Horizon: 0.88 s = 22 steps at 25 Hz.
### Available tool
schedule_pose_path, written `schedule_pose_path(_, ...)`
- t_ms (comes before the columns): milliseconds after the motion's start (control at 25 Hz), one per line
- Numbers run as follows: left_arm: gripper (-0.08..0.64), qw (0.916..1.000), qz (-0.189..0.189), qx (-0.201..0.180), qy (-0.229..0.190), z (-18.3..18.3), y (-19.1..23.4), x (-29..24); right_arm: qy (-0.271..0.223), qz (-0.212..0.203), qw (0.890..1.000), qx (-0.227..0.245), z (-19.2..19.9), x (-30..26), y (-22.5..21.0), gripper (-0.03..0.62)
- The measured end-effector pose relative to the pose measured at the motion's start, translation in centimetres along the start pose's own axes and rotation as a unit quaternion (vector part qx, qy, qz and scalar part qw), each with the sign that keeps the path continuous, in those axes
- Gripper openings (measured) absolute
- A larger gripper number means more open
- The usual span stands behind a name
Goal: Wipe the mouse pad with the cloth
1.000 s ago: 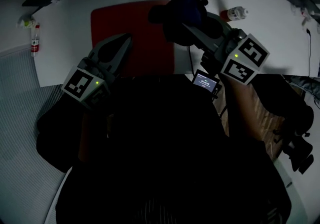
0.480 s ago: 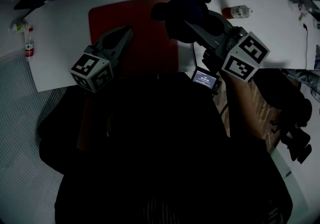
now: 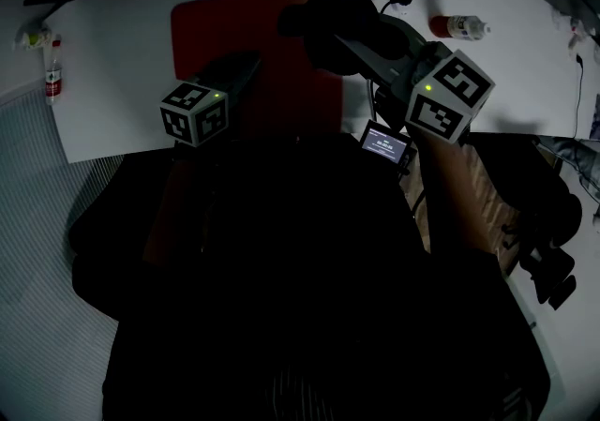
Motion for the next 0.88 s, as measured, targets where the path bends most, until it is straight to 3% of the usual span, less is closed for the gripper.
schedule_pose_path(360, 0.006, 0.9932, -0.053, 0.022, 0.101, 5.6, 6.3, -2.9, 0.028, -0.016, 0.999, -0.015, 1.7, -1.8, -1.6, 0.086)
schedule_pose_path(560, 0.006, 0.9842, -0.075, 0.061, 0.148, 8.1, 9.1, -3.4, 0.046, -0.028, 0.998, -0.017, 2.4, -3.0, -1.9, 0.086)
schedule_pose_path(680, 0.006, 0.9794, -0.074, 0.045, 0.183, 9.6, 9.3, -4.4, 0.054, -0.031, 0.998, -0.020, 2.9, -3.3, -2.2, 0.086)
schedule_pose_path(760, 0.006, 0.9779, -0.069, 0.079, 0.181, 10.3, 9.5, -5.1, 0.057, -0.030, 0.998, -0.025, 3.3, -3.4, -2.4, 0.086)
schedule_pose_path(880, 0.006, 0.9681, -0.105, 0.090, 0.209, 11.9, 10.6, -5.8, 0.066, -0.033, 0.997, -0.021, 3.7, -3.8, -2.6, 0.086)
Point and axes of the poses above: the fingertips, and each gripper's own axes: x backward along the fingers, y to its left, z out of its underside, the point moved 9 cm from there along x, backward along the fingers, and after that the axes turned 9 degrees about x, right-handed, at the moved point
